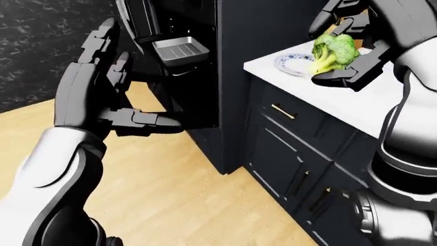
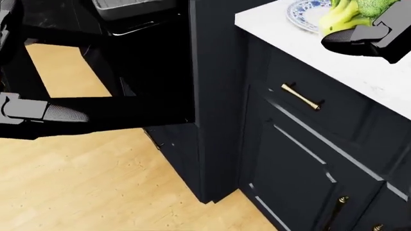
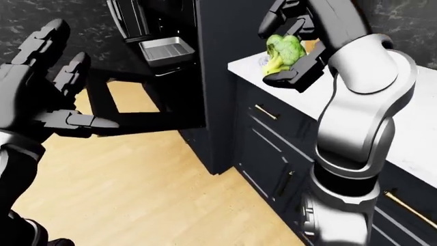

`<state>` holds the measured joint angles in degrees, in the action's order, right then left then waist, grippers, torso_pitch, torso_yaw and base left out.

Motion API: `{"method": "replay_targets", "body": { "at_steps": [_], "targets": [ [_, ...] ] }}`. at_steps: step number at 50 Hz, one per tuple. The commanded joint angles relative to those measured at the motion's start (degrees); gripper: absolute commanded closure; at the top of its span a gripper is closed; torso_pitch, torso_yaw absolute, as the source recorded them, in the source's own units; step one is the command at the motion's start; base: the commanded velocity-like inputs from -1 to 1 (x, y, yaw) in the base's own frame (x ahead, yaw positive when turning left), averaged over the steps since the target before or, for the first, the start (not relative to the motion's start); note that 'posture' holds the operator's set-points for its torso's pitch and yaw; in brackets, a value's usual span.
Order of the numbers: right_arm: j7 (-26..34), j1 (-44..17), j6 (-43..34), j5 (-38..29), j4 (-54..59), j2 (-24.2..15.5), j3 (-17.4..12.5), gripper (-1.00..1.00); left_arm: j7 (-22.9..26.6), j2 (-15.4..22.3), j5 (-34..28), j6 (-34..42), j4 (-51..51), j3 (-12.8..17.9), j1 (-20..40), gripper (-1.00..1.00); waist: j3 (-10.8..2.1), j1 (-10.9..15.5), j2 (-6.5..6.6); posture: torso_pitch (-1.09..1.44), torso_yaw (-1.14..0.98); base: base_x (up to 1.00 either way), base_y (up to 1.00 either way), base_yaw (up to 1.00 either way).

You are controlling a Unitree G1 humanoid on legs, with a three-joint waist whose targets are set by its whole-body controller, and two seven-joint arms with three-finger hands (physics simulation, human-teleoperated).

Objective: Pick the broccoli from the top rack in the oven and place it on the plate on the counter.

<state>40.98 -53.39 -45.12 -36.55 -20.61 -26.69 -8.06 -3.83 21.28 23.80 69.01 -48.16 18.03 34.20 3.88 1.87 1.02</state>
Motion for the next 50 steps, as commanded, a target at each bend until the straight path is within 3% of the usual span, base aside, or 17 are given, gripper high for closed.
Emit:
{"method": "replay_targets", "body": {
  "at_steps": [1,3,4,5,6,9,21,24,25,26,33,37,38,42,43,47,50],
  "targets": [
    [-1.3,-1.3,1.4,-0.6,-0.7,-0.6,-1.0,1.00,0.2,0.2,0.0,-1.9,-0.6,0.0,0.9,-1.00,-0.44,0.0,-0.12,0.00,0.00,0.48,-0.27,0.00],
    [-1.2,-1.4,1.4,-0.9,-0.6,-0.6,-0.9,1.00,0.2,0.2,-0.2,-2.2,-0.3,0.0,0.7,-1.00,-1.06,0.6,-2.75,0.00,0.00,0.48,-0.26,0.00],
    [-1.1,-1.5,1.3,-1.0,-0.6,-0.7,-0.8,1.00,0.3,0.3,-0.2,-2.4,-0.2,0.0,0.6,-1.00,-1.90,0.5,-5.40,0.00,0.00,0.49,-0.27,0.00],
    [-0.9,-1.6,1.1,-1.2,-0.7,-0.7,-0.8,1.00,0.3,0.2,-0.1,-2.3,-0.3,0.1,0.6,-1.00,-1.52,0.5,-5.98,0.00,0.00,0.48,-0.27,0.00],
    [-0.7,-1.5,1.0,-1.2,-1.0,-0.6,-0.8,1.00,0.3,0.2,0.0,-1.9,-0.7,0.3,0.7,-1.00,0.33,1.0,-5.09,0.00,0.00,0.51,-0.26,0.00],
    [-1.2,-1.0,1.8,-1.1,-0.8,-0.2,-0.9,1.00,0.3,0.2,0.0,-2.2,-0.6,0.3,0.3,-1.00,-0.15,1.0,-3.48,0.00,0.00,0.51,-0.18,0.00],
    [-1.1,-1.2,2.7,-1.5,-0.4,0.2,-0.9,1.00,0.6,0.0,-0.3,-2.9,-0.3,0.4,-0.1,-1.00,-1.62,-0.6,-1.67,0.00,0.00,0.55,0.17,0.00],
    [-1.2,-1.7,2.5,-1.4,-0.3,0.4,-0.6,1.00,0.8,0.2,-0.3,-3.3,0.1,0.6,-0.3,-1.00,-4.02,-1.5,2.81,0.00,0.00,0.09,0.01,0.00],
    [-1.3,-1.9,2.5,-1.4,-0.3,0.5,-0.6,1.00,0.9,0.3,-0.2,-3.5,0.3,0.8,-0.4,-1.00,-3.14,-1.9,2.86,0.00,0.00,0.00,0.00,0.00],
    [-1.3,-2.0,2.5,-1.4,-0.3,0.6,-0.5,1.00,1.0,0.3,-0.1,-3.6,0.3,1.0,-0.6,-1.00,-0.40,-1.2,3.08,0.00,0.00,0.00,0.00,0.00],
    [-1.2,-2.7,2.5,-1.5,-0.2,0.8,-0.3,1.00,0.6,0.9,1.0,-2.8,-0.1,1.9,-0.2,-1.00,0.91,-1.6,0.25,0.00,0.00,0.00,0.00,0.00],
    [-1.3,-2.8,2.5,-1.6,-0.1,0.6,-0.4,1.00,0.3,1.1,1.2,-3.3,0.2,1.7,-0.3,-1.00,-1.03,-1.7,-3.49,0.00,0.00,0.00,0.00,0.00],
    [-1.5,-2.8,2.7,-1.6,0.0,0.6,-0.5,1.00,0.2,1.1,1.3,-3.3,0.1,1.6,-0.4,-1.00,-1.17,-1.0,-1.63,0.00,0.00,0.00,0.00,0.00],
    [-1.7,-2.7,3.0,-1.8,0.0,0.4,-0.5,1.00,-0.2,1.2,1.7,-2.7,-0.2,1.7,-0.1,-1.00,-1.81,-1.5,-1.47,0.00,0.00,0.00,0.00,0.00],
    [-1.8,-2.6,3.1,-1.7,0.2,0.4,-0.5,1.00,-0.2,1.2,1.7,-3.0,-0.1,1.6,-0.2,-1.00,-3.23,-1.6,-1.48,0.00,0.00,0.00,0.09,0.00],
    [-1.8,-2.4,3.0,-1.9,0.0,0.5,-0.5,1.00,0.0,1.2,1.3,-4.2,0.5,1.4,-1.0,-1.00,-3.15,-1.8,-2.78,0.00,0.00,0.00,0.08,0.03],
    [-1.9,-2.6,2.8,-1.6,0.0,0.7,-0.6,1.00,0.0,1.2,1.5,-4.0,0.3,1.4,-0.9,-1.00,-1.67,-2.0,-1.51,0.00,0.00,0.00,0.04,0.04]
  ]
}}
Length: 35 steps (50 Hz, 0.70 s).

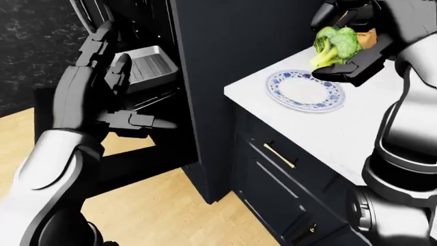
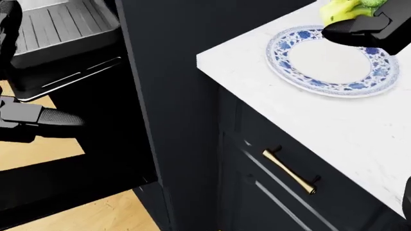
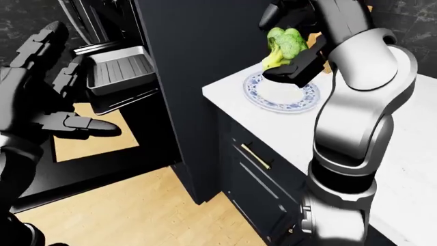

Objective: Pick the broccoli from the top rack in the oven and place it on the plate on the counter.

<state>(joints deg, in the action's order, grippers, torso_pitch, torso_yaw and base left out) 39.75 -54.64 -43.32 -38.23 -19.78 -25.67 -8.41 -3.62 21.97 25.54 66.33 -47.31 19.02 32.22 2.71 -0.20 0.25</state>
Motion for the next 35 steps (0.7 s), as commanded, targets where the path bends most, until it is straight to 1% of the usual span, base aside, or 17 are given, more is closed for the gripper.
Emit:
{"method": "replay_targets", "body": {
  "at_steps": [1,3,4,6,9,10,14,15,16,17,25,26,28,29,31,32,35],
  "targets": [
    [-0.6,-1.5,0.8,0.1,-0.9,-0.4,-0.3,1.00,-0.2,0.6,-0.3,-1.3,-0.5,0.5,1.1,-1.00,0.43,-0.4,-0.28,0.00,0.00,0.00,0.00,0.00],
    [-0.5,-1.6,0.7,0.2,-1.1,-0.5,-0.3,1.00,-0.2,0.6,-0.3,-1.6,-0.2,0.5,1.0,-1.00,0.24,-1.0,1.80,0.00,0.00,0.00,0.00,0.00],
    [-0.5,-1.5,0.8,0.3,-1.1,-0.5,-0.3,1.00,-0.2,0.6,-0.2,-1.4,-0.4,0.5,1.1,-1.00,-0.52,-1.3,3.69,0.00,0.00,0.00,0.00,0.00],
    [-0.7,-1.3,1.1,0.6,-0.9,-0.5,-0.5,1.00,-0.2,0.7,-0.1,-1.1,-0.4,0.7,1.3,-1.00,0.28,-0.8,1.83,0.00,0.00,0.00,0.00,0.00],
    [-0.6,-1.6,0.7,1.1,-0.8,-1.3,-0.9,1.00,-0.5,0.9,0.5,-0.3,-0.9,1.1,1.8,-1.00,-0.62,-0.1,-0.30,0.00,0.00,0.00,0.00,0.00],
    [-0.4,-1.7,0.4,1.2,-1.1,-1.6,-1.1,1.00,-0.5,0.9,0.5,-0.4,-0.8,1.1,1.7,-1.00,-0.46,-0.4,-0.66,0.00,0.00,0.00,0.00,0.00],
    [-0.6,-1.6,0.2,1.3,-0.8,-2.1,-1.0,1.00,-0.8,1.0,0.7,-0.5,-0.7,0.8,2.0,-1.00,-0.64,0.2,-0.14,0.00,0.00,0.00,0.00,0.00],
    [-0.9,-1.4,0.4,1.4,-0.6,-2.0,-1.0,1.00,-0.9,1.1,0.8,-0.2,-0.8,1.0,2.3,-1.00,-2.66,0.2,0.15,0.00,0.00,0.28,0.00,0.00],
    [-0.9,-1.4,0.4,1.5,-0.7,-2.0,-1.0,1.00,-0.9,1.1,0.9,-0.2,-0.7,0.9,2.3,-1.00,-0.77,0.3,0.31,0.00,0.00,0.30,0.00,0.00],
    [-1.0,-1.3,0.5,1.5,-0.7,-2.0,-1.0,1.00,-0.9,1.2,0.8,-0.5,-0.6,0.9,2.2,-1.00,0.06,0.3,0.47,0.00,0.00,0.31,0.00,0.00],
    [-0.7,-1.5,0.4,1.5,-1.0,-1.5,-0.4,1.00,-0.8,1.5,1.0,-1.9,0.3,1.2,1.4,-1.00,0.08,0.2,0.31,0.00,0.00,0.29,0.00,0.00],
    [-0.7,-1.7,0.3,1.4,-0.9,-1.5,-0.4,1.00,-0.8,1.6,1.1,-1.8,0.2,1.3,1.4,-1.00,-0.75,0.2,0.58,0.00,0.00,0.17,0.00,0.00],
    [-0.5,-1.8,0.2,1.2,-1.0,-1.5,-0.2,1.00,-0.8,1.7,1.5,-1.5,0.0,1.7,1.3,-1.00,-1.21,0.2,0.41,0.00,0.00,0.13,0.00,0.00],
    [-0.5,-2.0,0.1,1.1,-1.1,-1.4,-0.2,1.00,-0.8,1.7,1.7,-1.3,-0.1,2.0,1.3,-1.00,-0.52,-0.1,0.85,0.00,0.00,0.01,0.00,0.00],
    [-0.6,-2.2,0.2,0.9,-0.9,-1.2,0.0,1.00,-0.8,1.9,1.9,-1.5,0.0,2.2,1.2,-1.00,-0.98,-0.6,2.29,0.00,0.00,0.00,0.00,0.00],
    [-0.6,-2.3,0.2,0.9,-0.8,-1.1,0.0,1.00,-0.8,2.0,2.0,-1.5,0.0,2.3,1.2,-1.00,-0.95,-0.9,1.23,0.00,0.00,0.00,0.00,0.00],
    [-0.5,-2.6,0.4,0.7,-0.6,-0.9,0.2,1.00,-0.7,2.4,2.3,-2.1,0.5,2.7,0.9,-1.00,-0.98,-0.8,1.22,0.00,0.00,0.00,0.00,0.00]
  ]
}}
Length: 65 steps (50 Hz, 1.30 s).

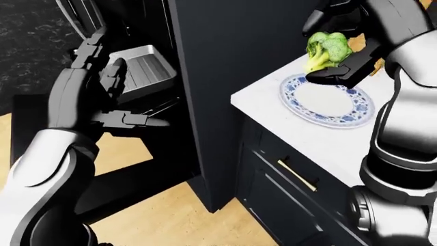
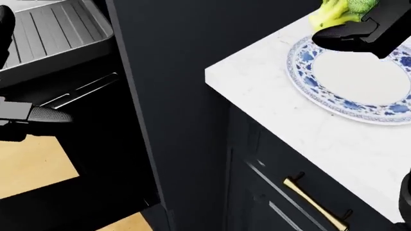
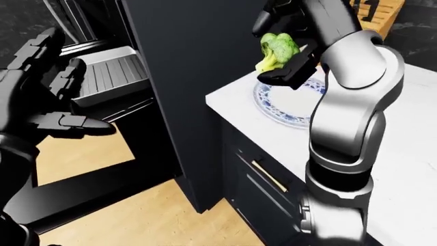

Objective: Pick the broccoli from the top rack in the oven and place it on the plate on the counter.

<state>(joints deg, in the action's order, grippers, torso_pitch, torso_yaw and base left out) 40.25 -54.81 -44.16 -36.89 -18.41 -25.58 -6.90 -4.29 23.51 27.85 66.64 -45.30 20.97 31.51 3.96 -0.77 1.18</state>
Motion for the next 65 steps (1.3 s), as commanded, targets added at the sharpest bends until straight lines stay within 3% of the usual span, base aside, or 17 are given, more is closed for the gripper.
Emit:
{"method": "replay_targets", "body": {
  "at_steps": [1,14,19,31,41,56,65],
  "targets": [
    [-0.8,-2.6,1.2,-0.7,-1.9,-1.0,-1.3,1.00,0.0,0.9,0.1,-2.5,-1.5,0.8,1.5,-1.00,-2.05,-0.3,0.29,0.00,0.00,0.00,0.00,0.00],
    [0.7,-1.1,1.0,-1.2,-0.9,-3.1,-2.7,1.00,-2.1,1.5,2.3,-1.5,-2.3,0.7,2.1,-1.00,-2.16,-0.3,0.03,0.00,0.00,0.00,0.00,0.00],
    [-1.1,-1.6,3.0,-0.9,4.5,-3.8,-3.0,1.00,-2.5,1.7,2.8,-1.2,-2.6,0.7,2.2,-1.00,-1.96,-0.2,-0.26,0.00,0.00,0.00,0.00,0.00],
    [-11.6,-4.7,13.1,0.9,23.6,-2.4,-2.3,1.00,-2.2,1.4,1.7,-2.6,-1.8,-0.7,1.7,-1.00,-1.50,0.2,-0.44,0.00,0.00,0.00,0.00,0.00],
    [-24.5,-6.7,22.8,4.4,40.6,-1.4,-1.7,1.00,-0.7,0.4,-0.7,-3.7,-1.2,-1.7,1.1,-1.00,-1.52,0.1,-0.45,0.00,0.00,0.00,0.00,0.00],
    [-33.5,-12.0,29.5,7.9,59.0,-2.3,-1.0,1.00,1.3,-0.7,-4.1,-3.2,-1.2,-3.0,1.5,-1.00,-2.31,0.2,-0.50,0.00,0.00,0.00,0.00,0.00],
    [-38.0,-11.8,34.0,10.4,65.8,-3.1,-1.4,1.00,2.6,-1.5,-6.1,-4.1,-1.1,-3.6,0.9,-1.00,-2.76,0.7,-0.97,0.00,0.00,0.00,0.00,0.00]
  ]
}}
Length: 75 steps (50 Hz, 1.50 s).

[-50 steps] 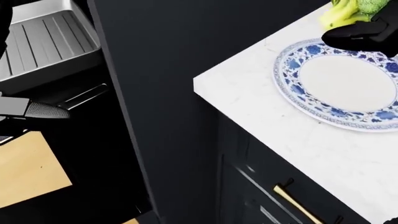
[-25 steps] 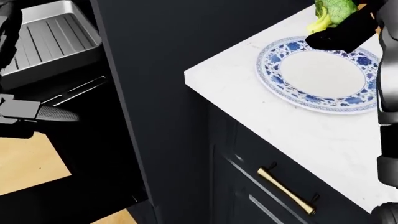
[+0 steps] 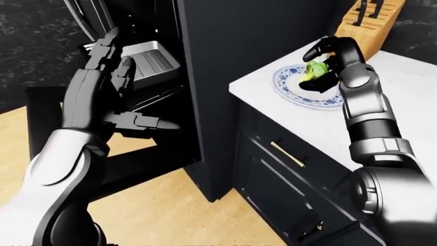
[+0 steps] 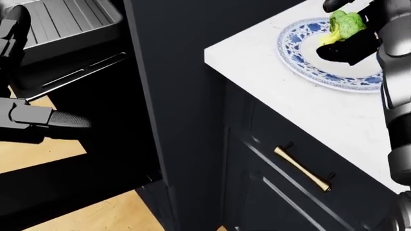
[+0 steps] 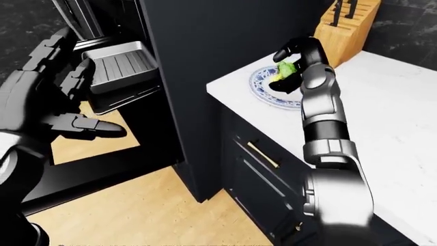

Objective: Pick the broccoli from the top rack in the oven and place it on the plate on the counter.

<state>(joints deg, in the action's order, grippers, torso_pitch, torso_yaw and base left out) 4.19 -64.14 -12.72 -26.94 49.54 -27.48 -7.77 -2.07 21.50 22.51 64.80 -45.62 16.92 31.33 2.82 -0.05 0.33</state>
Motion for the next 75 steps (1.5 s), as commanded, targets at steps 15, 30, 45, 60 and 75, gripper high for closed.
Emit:
{"method": "replay_targets", "body": {
  "at_steps": [15,30,45,60,75],
  "targets": [
    [-3.8,-1.4,3.3,1.1,0.0,-2.1,0.1,0.87,2.4,-0.6,-3.1,-2.5,-0.9,1.0,0.5,-1.00,-2.32,0.3,-0.31,0.00,0.00,0.00,0.00,0.00],
    [-4.2,-0.6,4.0,0.4,1.0,-2.0,0.0,0.00,2.8,-0.7,-3.1,-2.4,-1.2,1.3,0.2,-1.00,-2.56,0.2,-0.33,0.00,0.00,0.00,0.00,0.00],
    [-2.5,0.9,2.5,-1.0,-1.6,-2.3,0.1,-0.23,2.3,-0.4,-2.3,-1.6,-1.4,1.5,1.2,-1.00,-1.97,0.2,-0.53,0.00,0.00,0.00,0.00,0.00],
    [1.5,0.1,-0.1,-1.4,-8.0,-3.6,-0.6,-0.33,1.5,-0.2,-1.4,-0.5,-2.2,1.7,1.6,-1.00,-1.60,0.1,-0.42,0.00,0.00,0.00,0.00,0.00],
    [20.4,14.9,-15.2,3.4,-47.8,-13.1,-9.6,-0.44,0.2,5.8,4.7,3.9,-0.6,7.9,6.9,-1.00,-1.11,0.4,-0.95,0.00,0.00,0.00,0.00,0.00]
  ]
}}
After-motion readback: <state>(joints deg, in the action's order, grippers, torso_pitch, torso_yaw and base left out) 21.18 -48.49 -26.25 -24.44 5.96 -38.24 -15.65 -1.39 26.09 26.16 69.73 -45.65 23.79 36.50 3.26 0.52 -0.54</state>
